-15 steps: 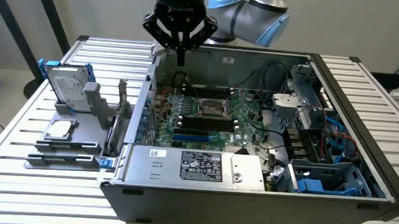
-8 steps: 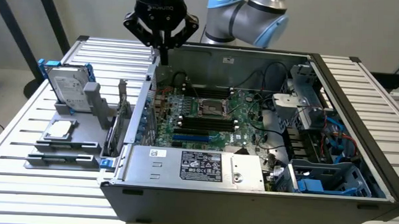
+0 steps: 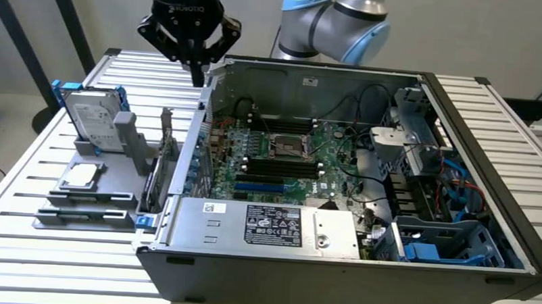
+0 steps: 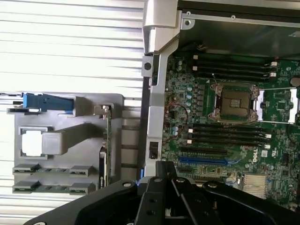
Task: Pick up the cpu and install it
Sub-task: 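Reach for the cpu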
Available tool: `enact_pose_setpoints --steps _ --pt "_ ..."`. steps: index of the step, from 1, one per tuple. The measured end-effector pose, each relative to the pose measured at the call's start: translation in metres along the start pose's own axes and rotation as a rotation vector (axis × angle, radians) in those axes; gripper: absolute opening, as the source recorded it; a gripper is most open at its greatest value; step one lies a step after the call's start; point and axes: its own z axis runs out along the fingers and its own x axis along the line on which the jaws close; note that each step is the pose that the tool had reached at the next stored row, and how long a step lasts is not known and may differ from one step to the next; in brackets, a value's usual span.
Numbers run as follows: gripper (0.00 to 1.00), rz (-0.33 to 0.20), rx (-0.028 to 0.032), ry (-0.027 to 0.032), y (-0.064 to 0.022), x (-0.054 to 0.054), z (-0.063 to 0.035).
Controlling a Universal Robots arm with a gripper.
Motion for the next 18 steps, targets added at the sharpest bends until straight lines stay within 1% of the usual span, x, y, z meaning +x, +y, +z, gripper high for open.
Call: enact_pose_setpoints --steps 4,7,18 --pt "0.11 0.0 0.0006 0.0 0.0013 0.018 0.0008" --pt "0.11 0.0 0.0022 0.0002 0.0026 0.032 0.0023" --pt "0.11 0.0 0.0164 0.0007 0.0089 0.082 0.0123"
